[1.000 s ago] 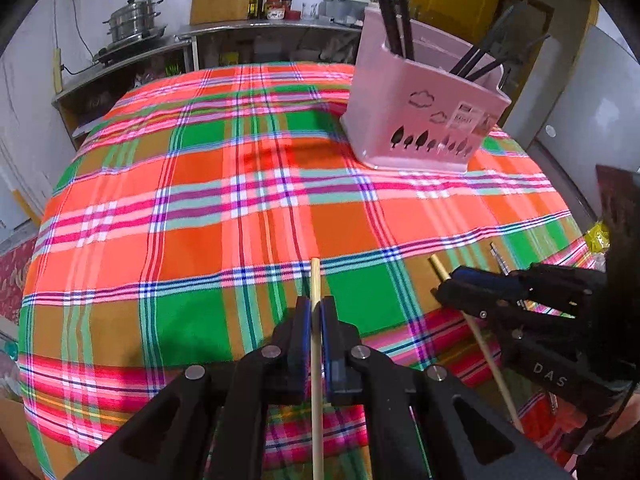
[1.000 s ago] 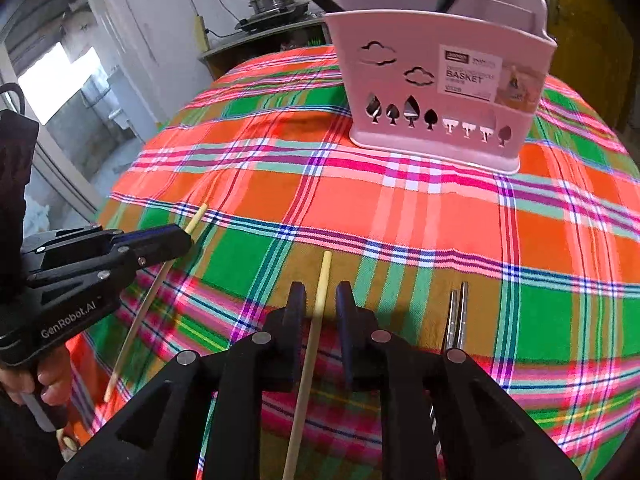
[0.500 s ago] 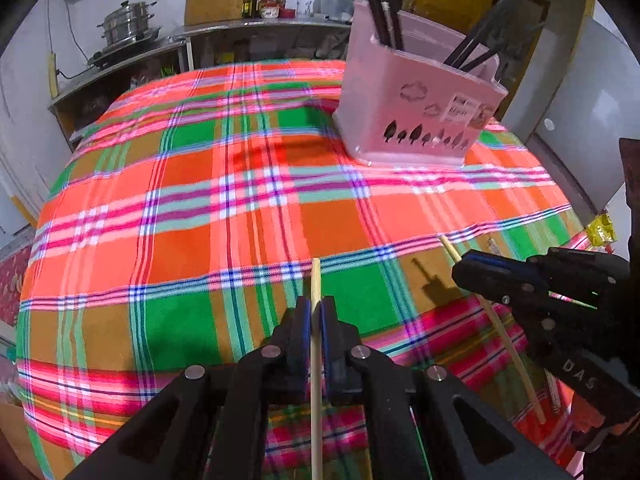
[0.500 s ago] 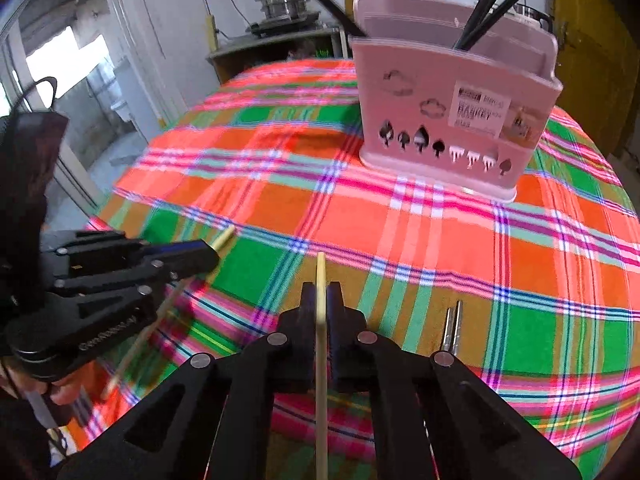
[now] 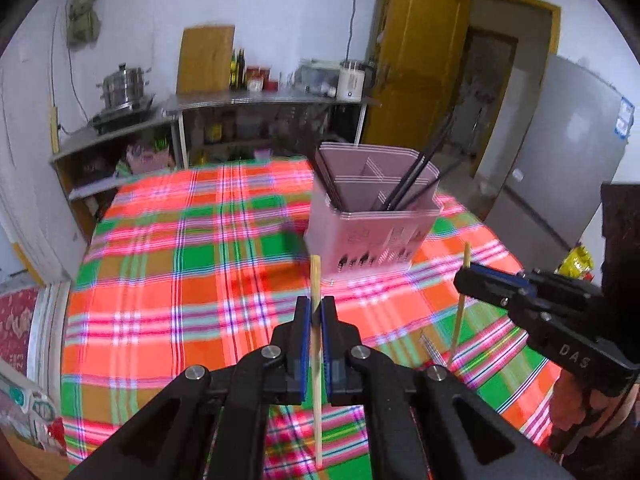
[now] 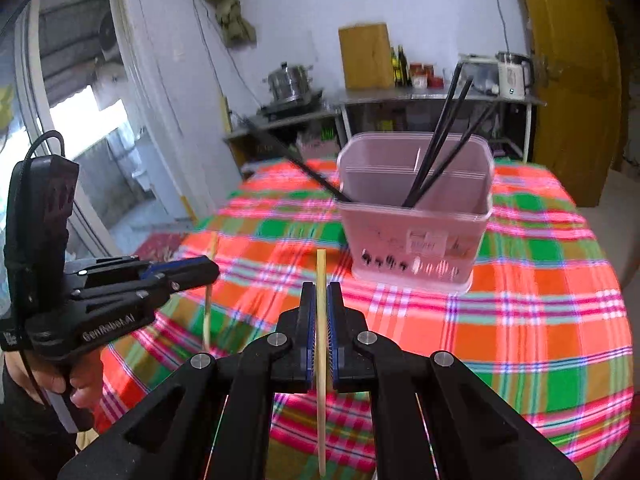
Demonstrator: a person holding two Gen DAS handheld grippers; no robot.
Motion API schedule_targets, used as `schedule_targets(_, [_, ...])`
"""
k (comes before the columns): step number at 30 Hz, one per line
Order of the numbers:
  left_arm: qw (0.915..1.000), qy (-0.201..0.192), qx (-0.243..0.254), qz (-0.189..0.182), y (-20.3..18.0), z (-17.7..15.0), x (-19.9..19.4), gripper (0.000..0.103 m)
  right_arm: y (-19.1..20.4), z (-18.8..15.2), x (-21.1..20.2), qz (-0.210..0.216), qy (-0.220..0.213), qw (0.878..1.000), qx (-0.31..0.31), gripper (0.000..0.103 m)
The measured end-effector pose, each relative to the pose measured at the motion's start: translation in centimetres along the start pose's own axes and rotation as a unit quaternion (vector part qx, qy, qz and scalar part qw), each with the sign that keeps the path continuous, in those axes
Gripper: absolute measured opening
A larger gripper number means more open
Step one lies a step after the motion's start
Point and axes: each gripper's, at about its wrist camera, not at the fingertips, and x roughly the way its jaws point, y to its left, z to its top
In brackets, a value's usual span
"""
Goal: Organize utensils
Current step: 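Lift the wooden chopsticks with both tools and carry them above the basket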
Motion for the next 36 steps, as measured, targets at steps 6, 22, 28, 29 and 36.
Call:
schedule_targets(6, [0.9999,-0.014,0.000,-0.005,-0.2,-0.3,-1.1,0.005,-0.5,0.3,-1.5,0.002,-0.021,1.000,0.009,0.005])
schedule_targets(22, [0.9999,0.011,0.002,-0.002,-0.1,-3.4,-2.7,0.005,-0.7,-1.3,-4.6,-0.004,-0.010,1.000,-0.008,0.005])
schedule_targets(28, [1.0000,0.007,-0.004,-0.003,-0.2,-2.9,-2.9,0.005,-1.2,-1.5,-5.5,-0.004,-0.029,1.000,-0.005,0.005])
schedule_targets(29, [1.0000,0.005,-0.005,-0.005,-0.3,-2.7,-3.0,0.005,-1.4,-1.3,-5.6,-0.003,-0.034,0.999,-0.001,0.005])
schedule_targets(36, [0.9994,-0.024,-0.011,-0.024,-0.9,0.0,-3.3,0.005,-2.6,0.5,-6.1,-0.005,-0.084,0.996,0.021,0.005])
